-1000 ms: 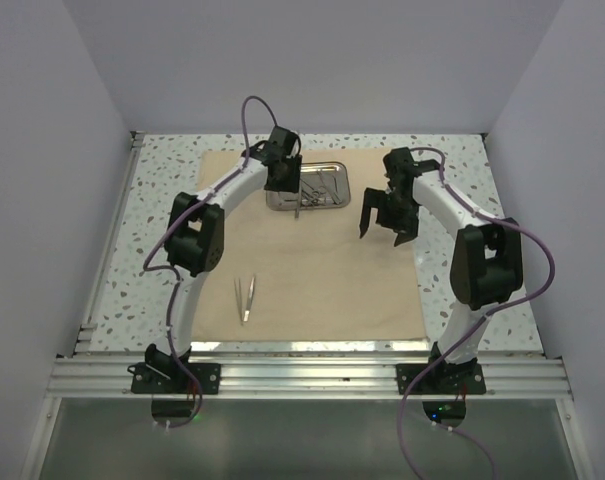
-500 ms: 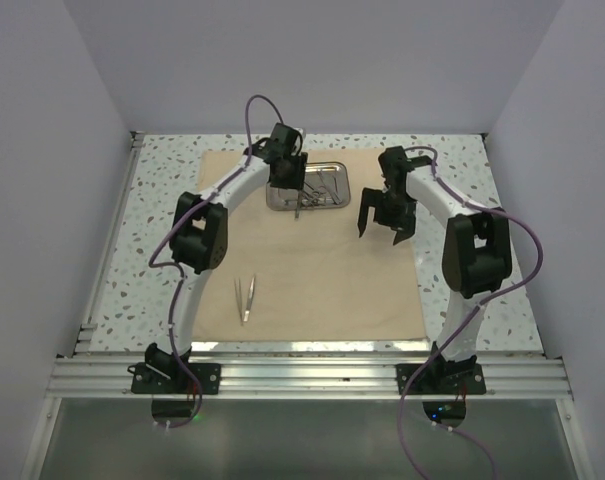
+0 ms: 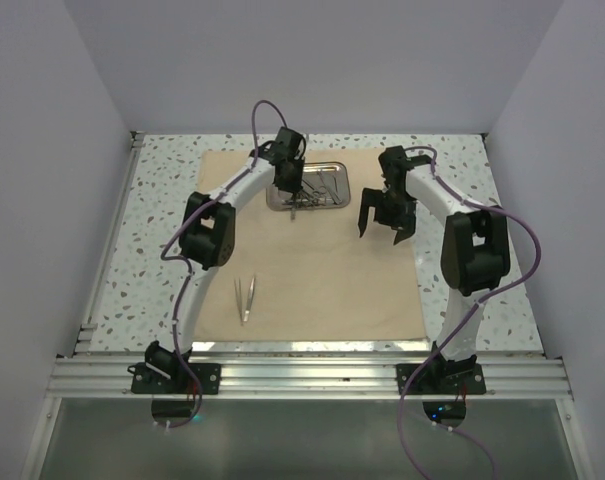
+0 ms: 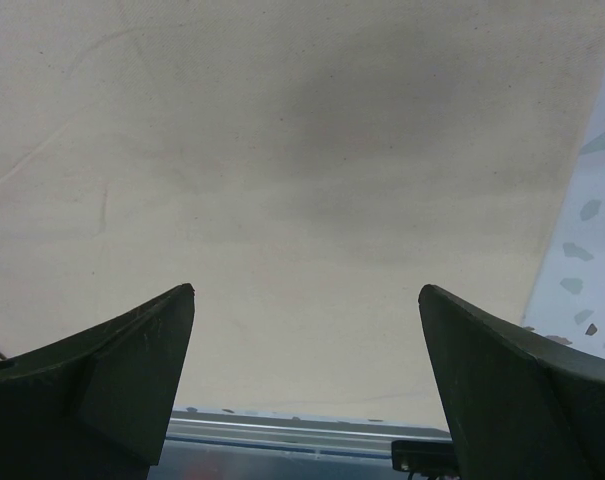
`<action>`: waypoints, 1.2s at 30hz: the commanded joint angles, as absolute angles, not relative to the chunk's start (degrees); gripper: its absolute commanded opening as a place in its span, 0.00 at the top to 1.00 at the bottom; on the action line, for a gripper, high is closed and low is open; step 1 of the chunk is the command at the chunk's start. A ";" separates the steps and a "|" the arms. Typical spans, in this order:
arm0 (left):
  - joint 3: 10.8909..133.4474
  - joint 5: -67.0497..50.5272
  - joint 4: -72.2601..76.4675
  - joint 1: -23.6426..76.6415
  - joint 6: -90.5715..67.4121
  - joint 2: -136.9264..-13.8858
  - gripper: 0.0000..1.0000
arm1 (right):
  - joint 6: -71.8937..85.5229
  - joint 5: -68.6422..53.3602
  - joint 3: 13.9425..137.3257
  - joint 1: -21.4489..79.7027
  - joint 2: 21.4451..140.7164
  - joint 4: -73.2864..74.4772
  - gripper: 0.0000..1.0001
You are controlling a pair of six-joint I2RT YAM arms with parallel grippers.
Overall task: Open and lay out the surgical kit
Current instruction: Pick up the medical item from the container, then place the medical item in the surgical kit.
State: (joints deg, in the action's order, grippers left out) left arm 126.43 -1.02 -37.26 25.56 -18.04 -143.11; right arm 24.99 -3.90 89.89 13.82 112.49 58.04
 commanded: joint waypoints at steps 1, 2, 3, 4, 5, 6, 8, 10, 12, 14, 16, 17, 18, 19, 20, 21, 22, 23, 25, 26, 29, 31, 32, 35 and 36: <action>126.92 -0.18 -39.46 25.66 -16.88 -143.35 0.88 | 24.17 -3.60 91.14 13.45 113.03 58.62 0.02; 126.74 -0.18 -39.64 25.58 -16.79 -143.09 0.91 | 24.17 -3.60 91.14 13.45 113.03 58.62 0.02; 126.48 -0.18 -39.73 25.58 -16.70 -142.74 0.95 | 24.17 -3.95 91.14 13.45 113.03 58.45 0.01; 126.39 -0.18 -40.07 25.58 -16.79 -141.86 0.99 | 24.17 -4.13 91.14 13.53 113.03 58.36 0.02; 126.30 1.39 -40.60 25.58 -16.70 -141.25 1.00 | 24.17 -4.39 91.40 13.54 113.11 58.27 0.01; 126.04 1.67 -40.78 25.58 -16.79 -140.54 1.00 | 24.34 -4.92 91.75 13.54 113.20 58.27 0.02; 125.34 2.72 -41.39 25.58 -16.79 -137.47 1.00 | 24.78 -5.80 93.42 13.45 113.38 58.27 0.02; 123.32 3.25 -41.57 25.49 -16.87 -132.83 1.00 | 25.13 -8.42 94.91 13.54 113.38 57.05 0.01; 119.47 3.43 -41.75 25.49 -17.14 -129.39 1.00 | 26.01 -10.10 97.81 13.97 113.38 55.47 0.02; 115.86 3.16 -41.92 25.58 -17.58 -123.86 1.00 | 26.89 -11.51 102.29 14.76 114.43 54.58 0.02; 107.96 2.99 -41.58 25.84 -18.45 -117.38 1.00 | 27.68 -11.78 105.89 15.38 116.53 53.97 0.02; 104.88 2.73 -40.70 25.93 -18.81 -115.07 1.00 | 28.29 -11.86 109.65 15.82 117.50 53.62 0.02; 98.50 2.46 -40.17 26.36 -19.42 -112.61 1.00 | 28.65 -11.52 111.69 15.99 118.55 53.70 0.02; 95.31 2.20 -39.64 26.54 -19.77 -108.15 1.00 | 29.09 -11.34 115.71 16.00 121.17 53.79 0.02; 89.36 1.68 -38.86 27.07 -20.12 -106.02 1.00 | 29.96 -10.99 117.67 16.00 122.59 53.70 0.02; 86.51 1.50 -38.67 27.24 -20.82 -103.91 1.00 | 30.23 -10.64 119.77 16.08 124.17 53.79 0.02; 83.61 1.41 -38.15 27.51 -21.27 -100.15 1.00 | 30.58 -10.20 124.15 16.17 125.67 53.96 0.03; 78.28 1.23 -37.80 27.77 -22.23 -98.28 1.00 | 30.67 -9.06 126.45 16.35 128.90 54.40 0.04; 73.06 0.97 -37.01 27.86 -23.37 -93.36 1.00 | 30.59 -7.30 132.41 16.87 131.65 54.41 0.07; 68.60 0.53 -36.04 27.95 -24.07 -91.77 1.00 | 30.59 -6.51 133.93 17.05 134.27 54.23 0.08; 62.17 0.26 -34.72 28.21 -26.71 -87.20 1.00 | 31.02 -3.96 138.86 17.23 138.58 53.01 0.11; 59.95 0.26 -34.11 28.21 -27.68 -84.91 1.00 | 31.03 -2.55 141.40 17.23 140.35 51.86 0.13; 58.11 0.26 -33.84 28.21 -28.64 -84.29 1.00 | 30.85 -2.11 141.94 17.31 141.06 50.29 0.13; 55.82 0.53 -33.14 28.21 -29.96 -83.23 1.00 | 30.15 -0.44 143.78 17.84 143.69 47.56 0.13; 55.38 0.61 -33.05 28.21 -30.23 -83.06 0.99 | 29.97 -0.35 144.22 18.02 144.22 47.03 0.13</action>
State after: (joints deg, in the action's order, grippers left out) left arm 56.49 0.75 -37.01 28.16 -27.16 -86.08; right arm 30.02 -3.33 139.87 17.28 143.81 51.31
